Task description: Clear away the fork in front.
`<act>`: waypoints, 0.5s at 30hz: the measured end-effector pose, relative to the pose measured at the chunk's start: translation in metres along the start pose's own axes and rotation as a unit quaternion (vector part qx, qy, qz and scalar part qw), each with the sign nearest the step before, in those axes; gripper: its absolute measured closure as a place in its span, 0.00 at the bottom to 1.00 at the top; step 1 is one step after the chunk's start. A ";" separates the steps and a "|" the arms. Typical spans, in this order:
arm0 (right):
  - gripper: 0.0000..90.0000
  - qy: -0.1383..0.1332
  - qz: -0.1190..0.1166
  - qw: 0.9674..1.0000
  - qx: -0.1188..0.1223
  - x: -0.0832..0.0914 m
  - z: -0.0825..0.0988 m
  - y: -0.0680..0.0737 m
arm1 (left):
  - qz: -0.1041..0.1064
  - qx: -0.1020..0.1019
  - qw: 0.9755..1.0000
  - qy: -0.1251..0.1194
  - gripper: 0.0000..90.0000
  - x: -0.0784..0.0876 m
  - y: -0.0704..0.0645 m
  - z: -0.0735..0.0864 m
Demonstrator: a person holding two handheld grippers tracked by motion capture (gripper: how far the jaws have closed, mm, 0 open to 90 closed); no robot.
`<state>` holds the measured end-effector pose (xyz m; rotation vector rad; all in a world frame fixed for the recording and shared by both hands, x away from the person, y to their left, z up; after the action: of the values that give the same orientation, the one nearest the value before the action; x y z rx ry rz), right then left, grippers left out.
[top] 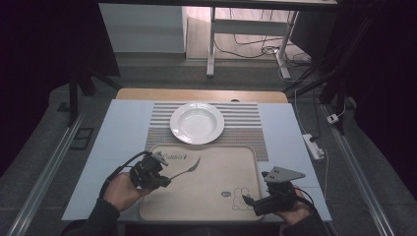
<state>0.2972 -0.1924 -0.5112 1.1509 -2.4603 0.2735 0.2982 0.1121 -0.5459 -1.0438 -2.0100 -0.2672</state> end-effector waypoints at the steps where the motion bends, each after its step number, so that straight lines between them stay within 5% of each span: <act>1: 0.00 -0.003 0.004 1.000 -0.001 0.002 0.000 0.000 | -0.008 0.011 1.000 -0.003 0.96 0.001 0.001 0.002; 7: 0.00 -0.010 0.007 1.000 -0.007 0.013 0.002 0.000 | -0.044 0.071 0.996 -0.023 0.96 0.007 0.010 0.009; 15: 0.00 0.008 0.011 1.000 0.008 0.016 0.010 0.002 | -0.089 0.149 0.984 -0.031 0.96 -0.005 0.021 0.018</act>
<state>0.2841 -0.2053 -0.5130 1.1242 -2.4629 0.3094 0.3055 0.1319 -0.5651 -0.6951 -2.1240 -0.0244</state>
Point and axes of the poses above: each handheld gripper's, and its own axes: x roughly backward along the jaws, z roughly out of its underside, y roughly to its left, the point moved 9 cm from there along -x, roughly forward along the jaws, and after that the axes turned 14 degrees about -y, right-handed, at the moved point
